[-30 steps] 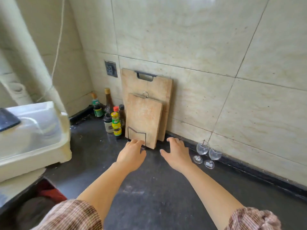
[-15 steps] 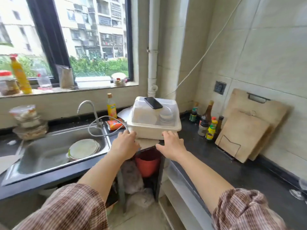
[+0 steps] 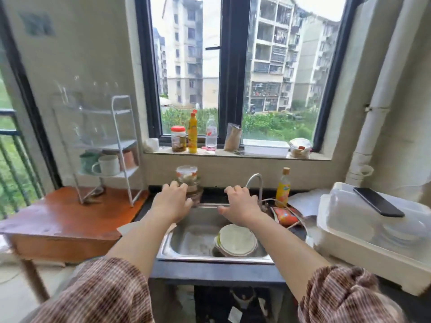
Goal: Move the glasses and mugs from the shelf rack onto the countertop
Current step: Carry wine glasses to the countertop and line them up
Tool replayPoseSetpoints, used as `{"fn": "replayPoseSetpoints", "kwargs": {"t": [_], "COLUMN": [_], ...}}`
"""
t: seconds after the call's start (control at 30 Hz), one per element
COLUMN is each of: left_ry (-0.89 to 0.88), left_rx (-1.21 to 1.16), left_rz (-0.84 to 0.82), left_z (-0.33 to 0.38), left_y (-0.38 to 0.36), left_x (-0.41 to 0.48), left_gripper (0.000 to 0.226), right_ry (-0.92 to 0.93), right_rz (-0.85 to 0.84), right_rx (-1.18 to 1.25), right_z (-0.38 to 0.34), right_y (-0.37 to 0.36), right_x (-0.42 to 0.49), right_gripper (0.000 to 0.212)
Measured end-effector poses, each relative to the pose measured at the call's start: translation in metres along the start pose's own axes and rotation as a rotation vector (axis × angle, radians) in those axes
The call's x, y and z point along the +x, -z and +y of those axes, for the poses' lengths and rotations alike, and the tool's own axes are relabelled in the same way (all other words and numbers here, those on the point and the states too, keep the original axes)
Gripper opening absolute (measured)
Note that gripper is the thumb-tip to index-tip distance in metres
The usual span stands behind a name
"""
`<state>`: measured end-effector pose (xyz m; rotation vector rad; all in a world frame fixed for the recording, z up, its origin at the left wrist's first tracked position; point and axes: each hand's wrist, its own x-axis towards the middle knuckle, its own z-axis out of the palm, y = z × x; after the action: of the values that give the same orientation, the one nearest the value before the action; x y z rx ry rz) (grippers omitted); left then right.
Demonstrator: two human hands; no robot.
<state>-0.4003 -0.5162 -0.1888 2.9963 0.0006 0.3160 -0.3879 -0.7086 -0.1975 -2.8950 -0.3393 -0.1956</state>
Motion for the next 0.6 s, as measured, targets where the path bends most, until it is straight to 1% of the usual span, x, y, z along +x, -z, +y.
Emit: {"fn": "replayPoseSetpoints", "kwargs": {"t": [0.23, 0.43, 0.6], "left_ry": [0.118, 0.21, 0.195], "left_rx": [-0.011, -0.053, 0.011], "left_rz": [0.034, 0.062, 0.11], "left_z": [-0.12, -0.206, -0.272], "left_y": [0.019, 0.04, 0.05], "left_x": [0.079, 0.138, 0.194], "left_gripper": [0.045, 0.049, 0.039], "right_ry": [0.149, 0.267, 0.3], "right_rz": [0.007, 0.021, 0.056], "right_rx": [0.017, -0.009, -0.017], "right_z": [-0.112, -0.193, -0.247], "right_y": [-0.012, -0.021, -0.03], "right_x": [0.135, 0.225, 0.299], "right_gripper": [0.06, 0.059, 0.059]}}
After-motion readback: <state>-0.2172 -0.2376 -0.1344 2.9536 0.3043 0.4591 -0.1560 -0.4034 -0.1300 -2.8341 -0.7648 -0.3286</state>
